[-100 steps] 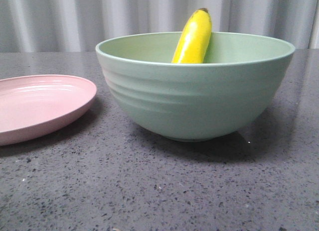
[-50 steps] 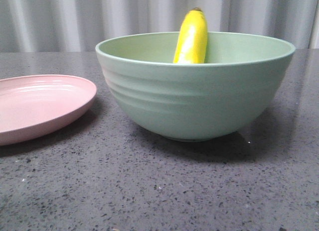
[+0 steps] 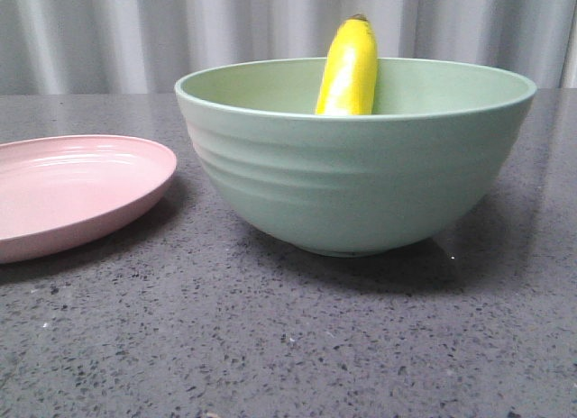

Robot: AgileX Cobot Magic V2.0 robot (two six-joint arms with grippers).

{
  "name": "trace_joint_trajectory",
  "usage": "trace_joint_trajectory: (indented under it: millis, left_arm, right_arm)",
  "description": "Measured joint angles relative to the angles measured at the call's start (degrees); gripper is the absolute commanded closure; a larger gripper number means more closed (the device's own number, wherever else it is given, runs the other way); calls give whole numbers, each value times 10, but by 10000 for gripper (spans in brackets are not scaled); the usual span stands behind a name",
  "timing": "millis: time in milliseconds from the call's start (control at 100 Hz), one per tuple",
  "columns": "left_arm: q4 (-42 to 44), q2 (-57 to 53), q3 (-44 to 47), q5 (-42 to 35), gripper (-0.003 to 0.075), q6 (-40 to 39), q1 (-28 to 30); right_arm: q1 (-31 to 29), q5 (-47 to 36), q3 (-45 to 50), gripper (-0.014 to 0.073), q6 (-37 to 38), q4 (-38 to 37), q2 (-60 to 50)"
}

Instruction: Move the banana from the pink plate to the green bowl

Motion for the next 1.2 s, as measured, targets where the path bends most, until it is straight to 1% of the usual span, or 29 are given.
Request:
trace_joint_trajectory:
  millis: [130, 180, 270, 390, 510, 670, 1200]
  left_arm:
    - [12, -45, 0, 99, 741, -33, 88]
    - [13, -59, 0, 149, 741, -37, 118]
    - [17, -62, 0, 212, 741, -41, 162]
    - [23, -62, 0, 290, 741, -42, 196]
    - [32, -62, 0, 345, 741, -42, 210]
    - [51, -62, 0, 353, 741, -43, 216]
    - [51, -62, 0, 353, 741, -43, 216]
  right_arm:
    - [0, 0, 1, 659, 0, 0, 0]
    - [0, 0, 1, 659, 0, 0, 0]
    - [0, 0, 1, 659, 0, 0, 0]
    - [0, 0, 1, 659, 0, 0, 0]
    - [0, 0, 1, 659, 0, 0, 0]
    - [0, 0, 1, 659, 0, 0, 0]
    - [0, 0, 1, 659, 0, 0, 0]
